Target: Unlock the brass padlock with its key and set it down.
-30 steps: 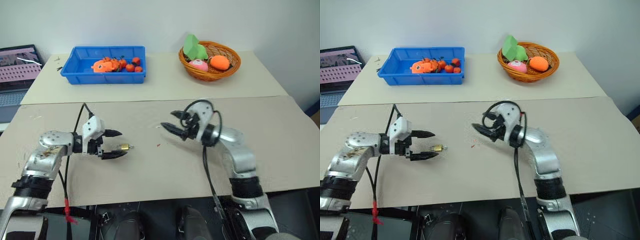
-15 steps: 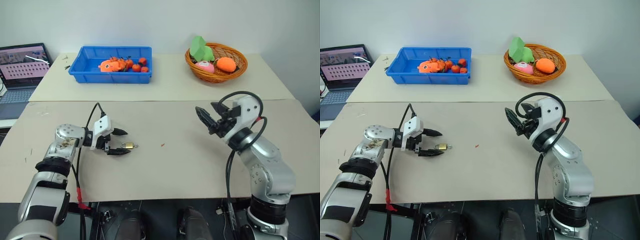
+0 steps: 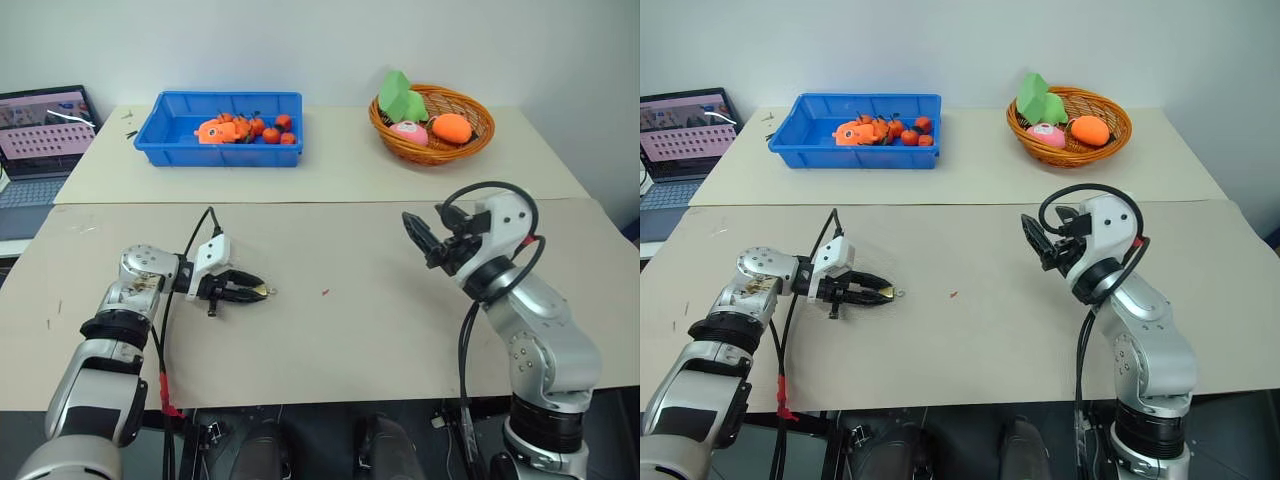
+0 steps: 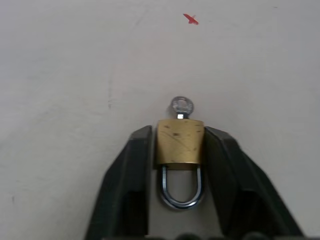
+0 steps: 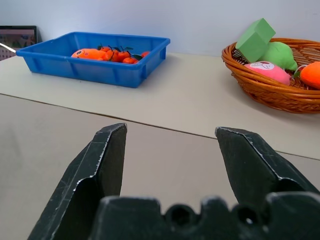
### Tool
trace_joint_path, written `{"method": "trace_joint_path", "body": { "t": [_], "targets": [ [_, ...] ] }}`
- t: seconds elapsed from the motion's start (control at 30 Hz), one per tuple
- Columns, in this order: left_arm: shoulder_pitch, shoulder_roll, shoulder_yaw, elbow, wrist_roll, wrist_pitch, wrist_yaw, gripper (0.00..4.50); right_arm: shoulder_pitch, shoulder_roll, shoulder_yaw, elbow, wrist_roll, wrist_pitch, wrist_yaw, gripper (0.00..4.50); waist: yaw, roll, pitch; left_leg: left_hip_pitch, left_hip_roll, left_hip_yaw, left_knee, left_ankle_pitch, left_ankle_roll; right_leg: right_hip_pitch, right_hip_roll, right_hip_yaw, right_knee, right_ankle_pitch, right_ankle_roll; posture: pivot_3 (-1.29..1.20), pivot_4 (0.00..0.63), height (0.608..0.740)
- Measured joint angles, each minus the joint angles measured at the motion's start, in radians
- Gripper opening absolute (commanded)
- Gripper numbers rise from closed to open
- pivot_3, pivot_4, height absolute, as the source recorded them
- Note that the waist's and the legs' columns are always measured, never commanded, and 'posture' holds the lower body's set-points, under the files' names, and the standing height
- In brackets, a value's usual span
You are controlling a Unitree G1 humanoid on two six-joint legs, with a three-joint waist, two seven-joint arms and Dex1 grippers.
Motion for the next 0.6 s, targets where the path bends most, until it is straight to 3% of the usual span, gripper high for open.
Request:
{"method": "trace_joint_path", "body": {
  "t": [0.6],
  "targets": [
    [0.027,-0.008,0.017,-0.045,-0.001,0.036,0.020,0.81,0.003,-0.027,0.039,0.006,0.013,-0.001,-0.020,3.42,0.002,0.000,0.000,0.001,0.000,0.000,0.000,-0.001,0.001,0.001,0.000,0.000,-0.001,0.000,0.001,0.00,0.150,0.676]
  ]
}}
